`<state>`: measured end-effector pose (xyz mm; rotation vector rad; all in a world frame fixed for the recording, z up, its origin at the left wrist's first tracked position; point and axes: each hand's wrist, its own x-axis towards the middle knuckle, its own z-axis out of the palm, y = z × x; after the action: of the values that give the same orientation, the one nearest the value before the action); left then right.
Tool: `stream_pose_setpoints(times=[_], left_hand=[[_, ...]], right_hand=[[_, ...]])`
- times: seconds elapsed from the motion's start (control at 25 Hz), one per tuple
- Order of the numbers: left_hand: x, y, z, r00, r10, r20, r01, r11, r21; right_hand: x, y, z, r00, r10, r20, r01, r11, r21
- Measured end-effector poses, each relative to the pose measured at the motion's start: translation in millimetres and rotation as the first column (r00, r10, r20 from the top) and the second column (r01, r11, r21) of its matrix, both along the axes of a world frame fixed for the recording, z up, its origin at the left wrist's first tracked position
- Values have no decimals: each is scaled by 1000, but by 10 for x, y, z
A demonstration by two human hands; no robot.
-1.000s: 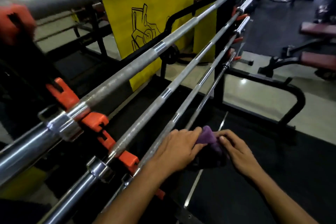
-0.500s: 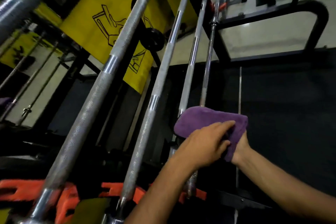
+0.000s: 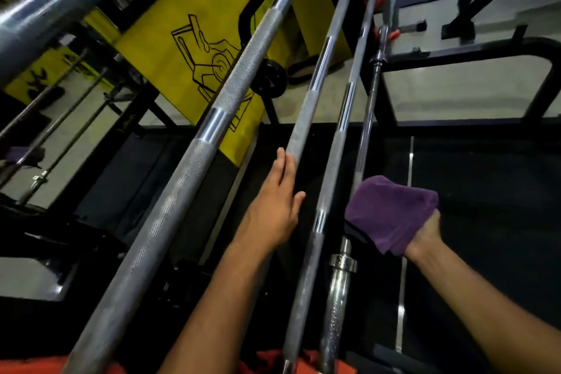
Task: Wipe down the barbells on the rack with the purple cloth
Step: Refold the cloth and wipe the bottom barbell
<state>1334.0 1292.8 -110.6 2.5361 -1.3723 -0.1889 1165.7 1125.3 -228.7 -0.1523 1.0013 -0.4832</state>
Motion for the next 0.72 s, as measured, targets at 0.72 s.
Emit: stream_pose_setpoints(times=[0.72], left_hand=[[62,6,-70,998,0,-62,-6,996,-92]], right_hand=[[1690,-180,-524,912,368,-184,-411,832,-372]])
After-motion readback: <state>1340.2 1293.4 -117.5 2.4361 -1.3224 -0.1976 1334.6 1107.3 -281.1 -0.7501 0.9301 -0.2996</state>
